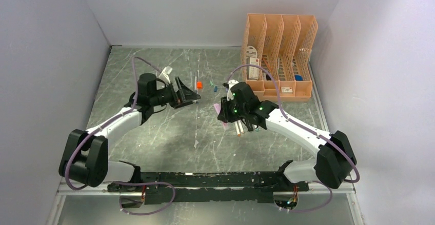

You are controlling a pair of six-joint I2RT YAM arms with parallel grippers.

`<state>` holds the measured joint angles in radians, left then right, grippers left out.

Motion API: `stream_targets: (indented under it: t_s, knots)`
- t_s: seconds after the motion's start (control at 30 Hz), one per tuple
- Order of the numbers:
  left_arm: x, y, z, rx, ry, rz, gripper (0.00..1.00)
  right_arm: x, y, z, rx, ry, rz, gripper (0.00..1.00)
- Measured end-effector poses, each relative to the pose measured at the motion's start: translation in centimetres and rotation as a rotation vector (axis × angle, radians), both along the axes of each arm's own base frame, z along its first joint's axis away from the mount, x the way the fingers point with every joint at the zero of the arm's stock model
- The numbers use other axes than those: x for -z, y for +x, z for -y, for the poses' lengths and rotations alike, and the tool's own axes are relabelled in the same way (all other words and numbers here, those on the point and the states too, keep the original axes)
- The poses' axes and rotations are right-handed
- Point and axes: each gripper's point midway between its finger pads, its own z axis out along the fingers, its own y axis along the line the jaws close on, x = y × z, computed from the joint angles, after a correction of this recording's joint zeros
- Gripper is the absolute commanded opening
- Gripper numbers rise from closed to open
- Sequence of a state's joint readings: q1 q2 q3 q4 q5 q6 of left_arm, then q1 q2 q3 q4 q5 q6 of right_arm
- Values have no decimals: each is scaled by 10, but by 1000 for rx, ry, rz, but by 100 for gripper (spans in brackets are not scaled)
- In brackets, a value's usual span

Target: Open the pen caps

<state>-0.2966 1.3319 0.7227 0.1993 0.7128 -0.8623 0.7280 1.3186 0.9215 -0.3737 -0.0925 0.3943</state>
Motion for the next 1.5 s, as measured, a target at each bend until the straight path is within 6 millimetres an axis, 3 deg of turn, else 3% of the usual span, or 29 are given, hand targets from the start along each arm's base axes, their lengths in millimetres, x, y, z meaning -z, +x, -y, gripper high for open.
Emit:
stream_targets:
  t_s: [0.2, 0.3, 0.67, 0.87, 1.3, 1.5]
  knots:
    - [-17, -20, 47, 104, -102, 30, 96, -3, 0, -4, 5, 52, -33, 1]
    - [-13, -26, 61, 131, -106, 24, 96, -5, -1, -7, -3, 70, -41, 1]
    - [-3, -22, 85, 105, -59, 29, 90, -15, -4, -11, -7, 120, -46, 1]
    - [13, -23, 92, 105, -32, 0, 84, -17, -6, -11, -6, 134, -47, 1]
    - [30, -26, 103, 117, -3, -29, 48, -20, -3, -10, 1, 147, -38, 1]
    - [23, -26, 109, 128, -20, -10, 28, -18, -2, -8, 7, 143, -41, 1]
